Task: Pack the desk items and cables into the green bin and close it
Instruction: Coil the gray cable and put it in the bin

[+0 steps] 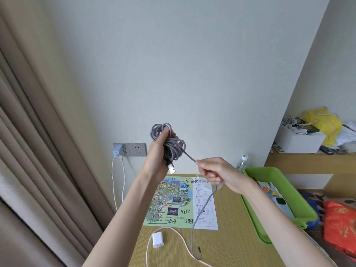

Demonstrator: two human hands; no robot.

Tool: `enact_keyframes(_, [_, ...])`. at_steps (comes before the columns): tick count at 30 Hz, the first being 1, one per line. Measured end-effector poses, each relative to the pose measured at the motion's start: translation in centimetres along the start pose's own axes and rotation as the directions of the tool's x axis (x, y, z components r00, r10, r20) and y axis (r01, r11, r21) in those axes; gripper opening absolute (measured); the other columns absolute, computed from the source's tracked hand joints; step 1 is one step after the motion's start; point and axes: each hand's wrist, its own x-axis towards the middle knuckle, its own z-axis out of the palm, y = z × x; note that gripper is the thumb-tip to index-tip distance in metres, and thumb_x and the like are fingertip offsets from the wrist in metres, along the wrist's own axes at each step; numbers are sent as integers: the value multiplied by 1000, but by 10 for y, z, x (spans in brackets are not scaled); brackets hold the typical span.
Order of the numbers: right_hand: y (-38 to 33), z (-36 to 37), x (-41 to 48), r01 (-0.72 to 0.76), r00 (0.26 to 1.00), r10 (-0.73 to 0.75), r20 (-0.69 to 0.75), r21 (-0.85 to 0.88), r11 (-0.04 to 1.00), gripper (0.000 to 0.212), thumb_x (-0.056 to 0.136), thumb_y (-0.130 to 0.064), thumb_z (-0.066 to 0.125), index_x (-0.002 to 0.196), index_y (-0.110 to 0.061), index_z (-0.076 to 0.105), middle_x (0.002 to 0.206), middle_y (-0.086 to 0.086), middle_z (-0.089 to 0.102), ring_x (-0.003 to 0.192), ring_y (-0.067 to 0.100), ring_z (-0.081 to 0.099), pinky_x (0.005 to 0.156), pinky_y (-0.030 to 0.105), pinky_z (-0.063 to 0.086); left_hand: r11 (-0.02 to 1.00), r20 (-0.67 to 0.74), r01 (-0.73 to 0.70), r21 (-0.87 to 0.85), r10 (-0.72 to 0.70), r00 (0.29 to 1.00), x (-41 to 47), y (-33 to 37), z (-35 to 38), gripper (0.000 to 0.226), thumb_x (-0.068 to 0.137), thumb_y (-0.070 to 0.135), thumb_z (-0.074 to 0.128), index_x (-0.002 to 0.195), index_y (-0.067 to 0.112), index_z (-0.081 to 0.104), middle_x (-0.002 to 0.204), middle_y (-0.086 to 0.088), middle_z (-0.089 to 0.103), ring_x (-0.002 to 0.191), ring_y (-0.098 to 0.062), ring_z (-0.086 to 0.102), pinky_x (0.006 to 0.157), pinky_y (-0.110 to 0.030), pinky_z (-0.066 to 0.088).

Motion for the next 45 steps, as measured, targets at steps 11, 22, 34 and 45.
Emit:
enact_keyframes(11, [-29, -27, -6, 171, 982, -166, -84, 49, 984, 21, 87, -26, 61, 74, -11, 66, 52, -5, 31, 43, 7, 21, 41, 16, 20, 768, -30, -136, 625, 198, 980, 4, -11, -21, 28, 98, 41, 50, 90, 15, 46, 68, -3, 32, 55, -10, 27, 48, -23, 24])
enact_keyframes(22, [-44, -9, 5, 209, 956, -225, -187, -99, 973, 34, 97, -30, 56, 67, -17, 65, 52, -3, 29, 48, 11, 20, 42, 18, 18, 611, 414, -190, 768, -248, 876, -22, -22, 7, 42, 93, 64, 41, 83, 33, 68, 68, 14, 52, 60, -3, 44, 60, -15, 35])
enact_keyframes(34, [-12, -9, 7, 194, 952, -173, -252, 59, 979, 43, 95, -48, 47, 66, -17, 41, 55, -3, 31, 45, 10, 21, 42, 24, 13, 802, 275, -50, 595, -145, 950, -13, -22, 12, 23, 73, 37, 56, 82, 16, 53, 62, 2, 32, 71, -30, 13, 60, -40, 11])
enact_keyframes(45, [-10, 16, 9, 141, 975, -129, -179, 59, 988, 42, 102, -41, 41, 67, -21, 50, 53, -3, 34, 43, 10, 25, 41, 18, 23, 849, 190, -94, 520, -8, 982, -13, -18, 21, 28, 77, 34, 48, 85, 11, 61, 77, -16, 36, 54, -22, 25, 47, -28, 16])
